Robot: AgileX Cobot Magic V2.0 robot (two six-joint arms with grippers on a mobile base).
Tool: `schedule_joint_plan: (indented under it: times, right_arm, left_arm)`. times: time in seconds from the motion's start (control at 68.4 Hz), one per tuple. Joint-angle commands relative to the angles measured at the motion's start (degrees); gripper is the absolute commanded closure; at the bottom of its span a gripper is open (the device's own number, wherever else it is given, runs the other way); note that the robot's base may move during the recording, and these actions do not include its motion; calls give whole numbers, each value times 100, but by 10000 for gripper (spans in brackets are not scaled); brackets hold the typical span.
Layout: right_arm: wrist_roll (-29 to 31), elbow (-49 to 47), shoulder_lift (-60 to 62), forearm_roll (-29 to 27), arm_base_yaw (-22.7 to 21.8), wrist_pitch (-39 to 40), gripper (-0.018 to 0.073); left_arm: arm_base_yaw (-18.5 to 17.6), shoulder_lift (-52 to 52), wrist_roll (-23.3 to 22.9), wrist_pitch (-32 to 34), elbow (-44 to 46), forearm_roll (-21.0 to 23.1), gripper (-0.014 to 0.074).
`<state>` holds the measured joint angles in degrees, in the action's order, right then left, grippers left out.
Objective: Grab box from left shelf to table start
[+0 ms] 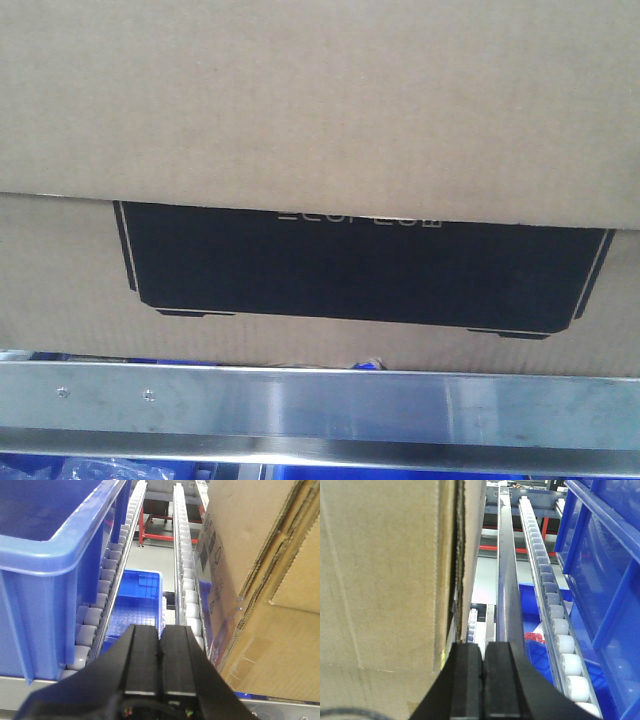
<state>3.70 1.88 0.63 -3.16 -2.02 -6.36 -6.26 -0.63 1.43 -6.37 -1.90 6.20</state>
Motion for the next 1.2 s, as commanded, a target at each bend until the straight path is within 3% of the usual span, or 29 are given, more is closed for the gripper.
schedule_joint_plan:
  times: [0.0, 0.6, 0.921, 1.067, 1.184]
  right_arm:
    - [24, 7, 54, -10, -31, 515, 502]
    - [24, 7, 54, -10, -31, 529, 502]
    - [24, 7, 54, -10, -36, 758, 502]
    - [24, 7, 54, -10, -36, 1018, 502]
    - [21, -27, 54, -15, -36, 1294, 502]
  left_arm:
    - [4, -99, -16, 525, 42, 47, 688]
    - [4, -99, -16, 570, 42, 47, 688]
    - [4, -86, -26, 1008, 56, 47, 688]
    - [4, -75, -41, 1008, 225, 433, 688]
    - [4, -61, -41, 507, 766, 412, 688]
